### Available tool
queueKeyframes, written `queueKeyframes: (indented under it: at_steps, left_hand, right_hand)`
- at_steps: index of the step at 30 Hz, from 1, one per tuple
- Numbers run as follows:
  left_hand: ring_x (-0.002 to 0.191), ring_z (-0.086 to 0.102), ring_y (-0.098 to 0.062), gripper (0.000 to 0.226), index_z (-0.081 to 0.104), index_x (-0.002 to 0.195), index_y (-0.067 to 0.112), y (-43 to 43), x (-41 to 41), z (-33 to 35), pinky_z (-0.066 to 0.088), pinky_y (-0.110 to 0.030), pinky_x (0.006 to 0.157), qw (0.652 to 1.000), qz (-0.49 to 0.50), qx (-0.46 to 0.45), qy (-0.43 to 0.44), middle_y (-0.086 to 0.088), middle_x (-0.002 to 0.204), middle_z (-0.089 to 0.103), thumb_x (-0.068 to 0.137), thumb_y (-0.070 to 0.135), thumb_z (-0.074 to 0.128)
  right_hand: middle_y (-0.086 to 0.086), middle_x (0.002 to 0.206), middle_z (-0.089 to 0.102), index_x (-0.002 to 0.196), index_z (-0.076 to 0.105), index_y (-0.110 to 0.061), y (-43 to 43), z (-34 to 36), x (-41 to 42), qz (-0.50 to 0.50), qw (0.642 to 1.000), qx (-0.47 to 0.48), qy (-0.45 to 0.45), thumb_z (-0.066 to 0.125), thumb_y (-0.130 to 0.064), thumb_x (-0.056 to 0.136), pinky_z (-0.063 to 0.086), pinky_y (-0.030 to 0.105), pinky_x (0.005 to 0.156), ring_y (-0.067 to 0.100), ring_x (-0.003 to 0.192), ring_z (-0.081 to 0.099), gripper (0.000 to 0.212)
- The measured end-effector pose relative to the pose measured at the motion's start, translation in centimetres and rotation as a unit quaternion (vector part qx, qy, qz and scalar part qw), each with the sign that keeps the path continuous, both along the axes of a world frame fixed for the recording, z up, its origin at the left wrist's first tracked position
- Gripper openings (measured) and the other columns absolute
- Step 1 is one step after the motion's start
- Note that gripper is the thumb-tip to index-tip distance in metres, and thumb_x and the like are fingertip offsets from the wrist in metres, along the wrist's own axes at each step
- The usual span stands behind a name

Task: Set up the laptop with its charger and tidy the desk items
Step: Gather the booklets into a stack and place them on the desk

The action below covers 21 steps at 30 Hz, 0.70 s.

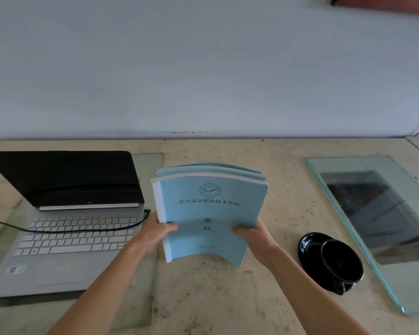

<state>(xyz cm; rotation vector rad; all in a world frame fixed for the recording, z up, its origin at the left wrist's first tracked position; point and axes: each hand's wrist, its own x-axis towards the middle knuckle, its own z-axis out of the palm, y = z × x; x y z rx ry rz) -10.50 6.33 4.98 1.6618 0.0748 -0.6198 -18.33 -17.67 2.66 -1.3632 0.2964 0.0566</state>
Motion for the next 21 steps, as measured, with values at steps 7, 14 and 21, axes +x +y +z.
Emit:
queueKeyframes:
  at_steps: [7,14,21]
  left_hand:
    - [0.098,0.067,-0.02,0.038,0.062,0.105,0.023,0.5,0.5,-1.3,0.052,-0.027,0.076,0.998,-0.036,-0.032,0.031,-0.002,0.104,0.072,0.078,-0.003,0.066]
    - [0.088,0.072,-0.013,0.038,0.066,0.103,0.024,-0.5,1.2,-3.2,0.055,-0.027,0.073,0.998,0.033,-0.055,0.021,0.006,0.096,0.076,0.069,0.017,0.081]
    - [0.069,0.071,-0.009,0.021,0.069,0.085,0.02,-2.8,7.7,-4.2,0.051,-0.017,0.059,0.994,0.107,-0.004,-0.01,0.006,0.075,0.076,0.068,0.021,0.082]
  right_hand:
    - [0.005,0.101,0.073,0.109,0.065,-0.008,-0.5,-0.7,0.0,0.004,0.999,-0.011,0.036,0.068,0.001,0.067,0.055,0.04,0.084,0.022,0.093,0.068,0.043]
    - [0.014,0.109,0.072,0.108,0.067,-0.007,0.1,-2.2,1.7,-0.074,0.994,-0.041,0.076,0.067,0.004,0.084,0.055,0.048,0.09,0.032,0.1,0.068,0.026]
    - [0.007,0.092,0.075,0.099,0.068,-0.012,-0.4,-2.6,9.2,-0.113,0.986,-0.059,0.111,0.069,0.0,0.083,0.06,0.04,0.073,0.024,0.08,0.071,0.02]
